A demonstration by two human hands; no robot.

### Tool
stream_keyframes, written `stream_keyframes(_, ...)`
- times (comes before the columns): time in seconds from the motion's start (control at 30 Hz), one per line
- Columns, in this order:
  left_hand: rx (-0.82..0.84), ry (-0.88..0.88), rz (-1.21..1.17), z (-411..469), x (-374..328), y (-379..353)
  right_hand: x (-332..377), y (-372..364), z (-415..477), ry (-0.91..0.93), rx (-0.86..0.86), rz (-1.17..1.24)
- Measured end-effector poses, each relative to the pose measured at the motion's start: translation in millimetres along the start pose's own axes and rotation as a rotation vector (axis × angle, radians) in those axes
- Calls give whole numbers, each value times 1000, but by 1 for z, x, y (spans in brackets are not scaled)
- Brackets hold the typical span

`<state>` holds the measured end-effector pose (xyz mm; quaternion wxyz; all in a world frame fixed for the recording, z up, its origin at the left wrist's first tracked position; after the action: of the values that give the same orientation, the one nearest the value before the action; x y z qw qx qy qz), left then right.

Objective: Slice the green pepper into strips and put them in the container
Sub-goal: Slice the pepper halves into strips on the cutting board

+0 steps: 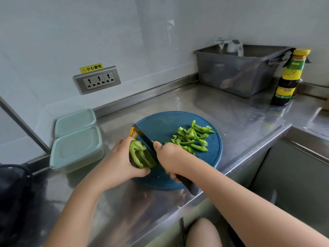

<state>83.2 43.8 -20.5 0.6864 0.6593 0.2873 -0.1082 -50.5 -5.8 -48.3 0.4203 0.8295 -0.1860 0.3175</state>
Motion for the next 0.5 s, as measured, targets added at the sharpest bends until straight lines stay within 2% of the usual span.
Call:
stream_keyframes(0.07, 16, -4, -93, 1, 1, 0, -10, 6, -6, -56, 45, 189)
stream_keyframes(0.13, 49, -6, -145, 2, -1, -2, -17, 16, -8, 0, 44, 235)
stream_keyframes(0.27, 97, 20, -34, 1, -1, -13, -32, 24, -18, 77, -7, 274)
stream_keyframes(0.4, 99, 74, 19, 2, 2, -18, -34, 17, -30, 276, -130, 126)
stream_keyframes(0.5, 77, 107, 1, 5, 3, -20, -32, 12, -46, 345, -221, -18)
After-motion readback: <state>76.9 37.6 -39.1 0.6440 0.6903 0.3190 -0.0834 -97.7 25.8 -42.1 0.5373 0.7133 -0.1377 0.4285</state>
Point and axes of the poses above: each hand's wrist, its own z-axis towards the middle knuckle, its own y-axis out of the back of the hand, x = y × z, the point moved 6 cm from there along z, towards the middle knuckle, and after that the axes turned 8 degrees about y, right-handed, at the moved point
